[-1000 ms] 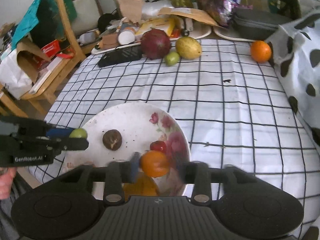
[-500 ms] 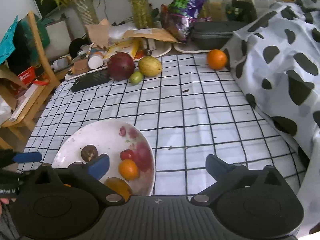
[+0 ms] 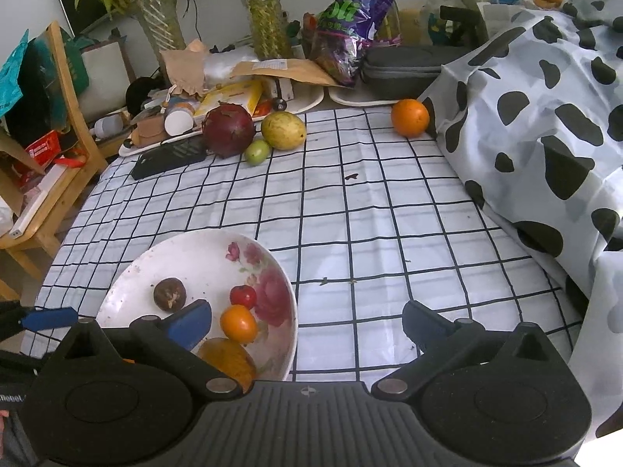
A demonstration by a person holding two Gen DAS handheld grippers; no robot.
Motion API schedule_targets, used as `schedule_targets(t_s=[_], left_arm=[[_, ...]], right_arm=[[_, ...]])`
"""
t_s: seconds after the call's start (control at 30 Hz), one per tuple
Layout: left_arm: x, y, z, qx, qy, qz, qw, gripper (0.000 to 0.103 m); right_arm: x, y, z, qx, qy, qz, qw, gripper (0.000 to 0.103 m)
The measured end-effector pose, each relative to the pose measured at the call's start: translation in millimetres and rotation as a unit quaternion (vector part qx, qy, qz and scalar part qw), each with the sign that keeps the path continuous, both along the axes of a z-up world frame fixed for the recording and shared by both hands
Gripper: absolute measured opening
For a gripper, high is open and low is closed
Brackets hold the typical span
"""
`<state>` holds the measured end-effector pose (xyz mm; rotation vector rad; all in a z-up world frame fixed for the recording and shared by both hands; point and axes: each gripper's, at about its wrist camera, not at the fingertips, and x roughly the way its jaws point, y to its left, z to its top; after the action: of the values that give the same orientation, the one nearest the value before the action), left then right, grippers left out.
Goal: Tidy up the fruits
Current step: 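Withdraw both open grippers from the plate toward the remaining fruits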
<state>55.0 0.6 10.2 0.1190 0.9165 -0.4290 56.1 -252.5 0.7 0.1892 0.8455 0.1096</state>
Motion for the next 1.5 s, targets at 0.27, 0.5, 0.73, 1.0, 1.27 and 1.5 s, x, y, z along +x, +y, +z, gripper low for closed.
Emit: schedule_targets(t_s=[0.27,0.5,0.73,1.0,1.27,1.5], left_arm=[[-4,0,10,-0.005,-0.012,0.012,0.9998,0.069],[0,-14,19,0.022,-0.013,0.020,0.9995,0.069],[13,-16,16,0.018,-0.016,0.010,0.9997,0.069],[37,-16,17,0.007,-0.054,0.004,0.9985,0.069],[60,-25,18,0.006,-0.088,-0.003,0.9961,0.069],[79,-27,14,0.008,-0.093,-0.003,0.9956,0.070]], right_arm=[[3,14,5,-0.013,-0.019,0.005,1.000,0.103],[4,15,7,-0.019,-0.032,0.001,0.999,0.103],[7,13,7,-0.027,-0.042,-0.007,0.999,0.103],[12,12,9,-0.050,-0.067,-0.020,0.996,0.103],[29,-1,5,-0.070,-0.066,-0.033,0.995,0.103],[47,-9,2,-0.080,-0.063,-0.036,0.994,0.103]])
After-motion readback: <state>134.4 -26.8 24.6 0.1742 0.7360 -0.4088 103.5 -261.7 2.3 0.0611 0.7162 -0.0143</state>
